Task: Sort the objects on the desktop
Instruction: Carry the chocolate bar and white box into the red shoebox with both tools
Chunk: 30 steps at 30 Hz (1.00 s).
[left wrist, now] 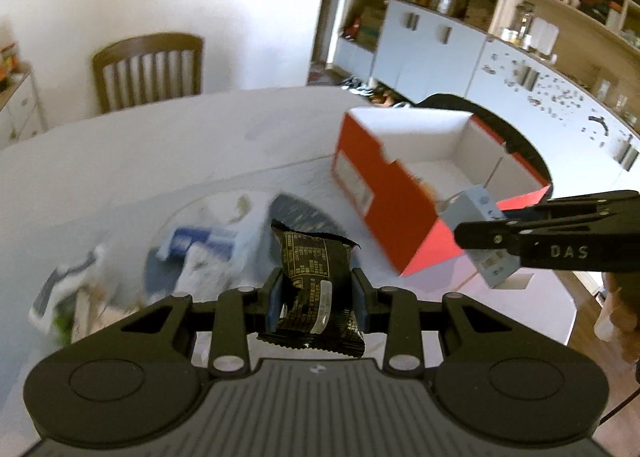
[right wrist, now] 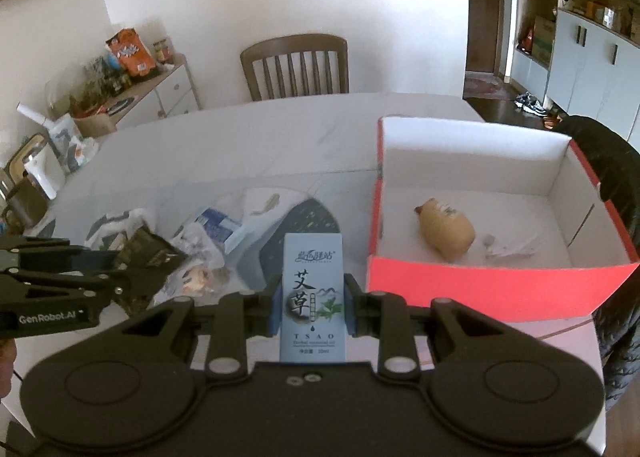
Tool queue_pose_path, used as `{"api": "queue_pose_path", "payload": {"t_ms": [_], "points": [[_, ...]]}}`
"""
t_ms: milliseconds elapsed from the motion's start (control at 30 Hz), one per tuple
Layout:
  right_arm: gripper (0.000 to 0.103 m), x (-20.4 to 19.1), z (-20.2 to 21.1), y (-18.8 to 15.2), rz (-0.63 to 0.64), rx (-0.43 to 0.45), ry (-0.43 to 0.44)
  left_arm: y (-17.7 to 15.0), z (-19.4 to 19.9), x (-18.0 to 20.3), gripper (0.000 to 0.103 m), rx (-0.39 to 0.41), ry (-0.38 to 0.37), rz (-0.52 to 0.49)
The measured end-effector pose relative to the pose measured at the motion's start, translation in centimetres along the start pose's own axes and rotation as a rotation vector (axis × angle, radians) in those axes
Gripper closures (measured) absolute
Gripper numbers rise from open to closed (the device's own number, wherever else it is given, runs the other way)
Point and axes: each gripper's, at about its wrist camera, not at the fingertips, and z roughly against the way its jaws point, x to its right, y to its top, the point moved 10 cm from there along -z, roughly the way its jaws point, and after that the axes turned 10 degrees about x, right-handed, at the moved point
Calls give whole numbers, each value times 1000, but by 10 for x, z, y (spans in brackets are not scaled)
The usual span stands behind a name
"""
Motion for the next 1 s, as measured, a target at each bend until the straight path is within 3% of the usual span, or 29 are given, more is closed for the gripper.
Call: {"api": "queue_pose_path", "payload": {"t_ms": [333, 1000], "points": [[75, 51, 5, 21, -52, 21, -17, 35, -36, 51, 70, 10, -69, -53], [74, 140, -15, 48, -92, 10, -62, 67, -98, 122, 70, -39, -139, -171]]}}
